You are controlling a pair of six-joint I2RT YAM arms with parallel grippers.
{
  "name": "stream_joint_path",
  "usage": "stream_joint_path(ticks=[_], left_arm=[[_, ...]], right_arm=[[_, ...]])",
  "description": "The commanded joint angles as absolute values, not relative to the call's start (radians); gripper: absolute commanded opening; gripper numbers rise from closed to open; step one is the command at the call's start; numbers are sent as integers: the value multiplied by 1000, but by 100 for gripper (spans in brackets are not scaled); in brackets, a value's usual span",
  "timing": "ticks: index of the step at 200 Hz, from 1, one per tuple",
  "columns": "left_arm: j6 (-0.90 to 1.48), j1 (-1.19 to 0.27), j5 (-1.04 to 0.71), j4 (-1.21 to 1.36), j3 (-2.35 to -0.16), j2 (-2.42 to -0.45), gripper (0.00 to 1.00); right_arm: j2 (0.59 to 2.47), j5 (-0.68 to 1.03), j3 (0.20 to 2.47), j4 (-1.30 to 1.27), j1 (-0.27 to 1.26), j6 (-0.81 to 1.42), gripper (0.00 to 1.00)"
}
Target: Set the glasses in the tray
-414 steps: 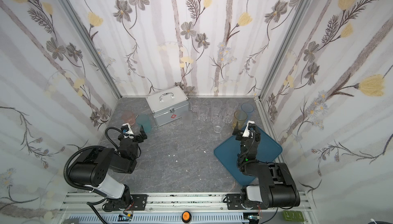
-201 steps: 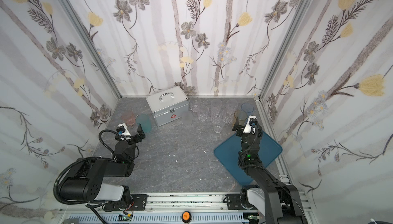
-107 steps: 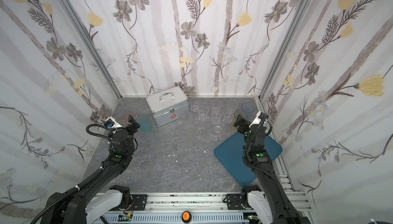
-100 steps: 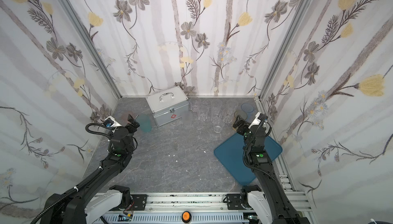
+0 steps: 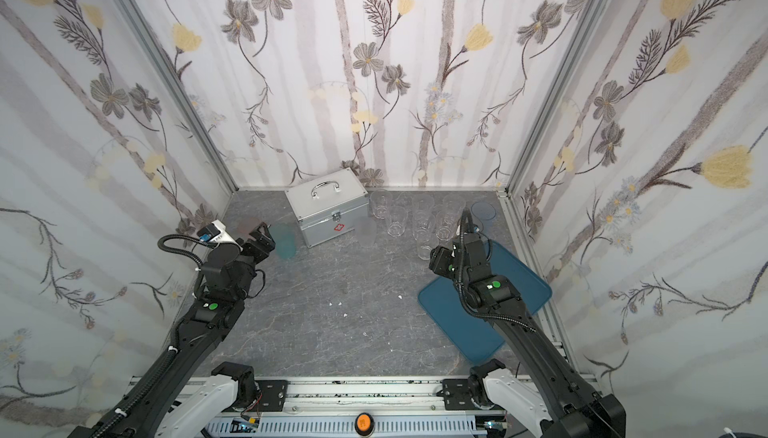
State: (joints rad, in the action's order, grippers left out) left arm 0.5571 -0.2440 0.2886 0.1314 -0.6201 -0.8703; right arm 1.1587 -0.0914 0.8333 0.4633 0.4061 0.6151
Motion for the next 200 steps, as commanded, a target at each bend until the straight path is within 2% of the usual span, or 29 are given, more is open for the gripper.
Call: stream_joint_path(ticks=[1, 18, 54, 77, 115, 200], left_arm=[[582, -330, 291, -10, -663, -906, 87], [603, -445, 346, -31, -670, -943, 87], [619, -695, 450, -25, -715, -1114, 88], [550, -787, 401, -7, -768, -1247, 92], [506, -831, 263, 80, -760, -1350, 93], [468, -837, 250, 115, -737, -1380, 94]], right_arm=[[1193, -182, 858, 658, 483, 597, 56], [1226, -195, 854, 696, 553, 604, 48], [1324, -147, 833, 691, 649, 612, 43], [1395, -133, 818, 660, 675, 612, 38], [1464, -98, 773, 615, 677, 597, 33], [1582, -165, 773, 630, 676, 553, 28]])
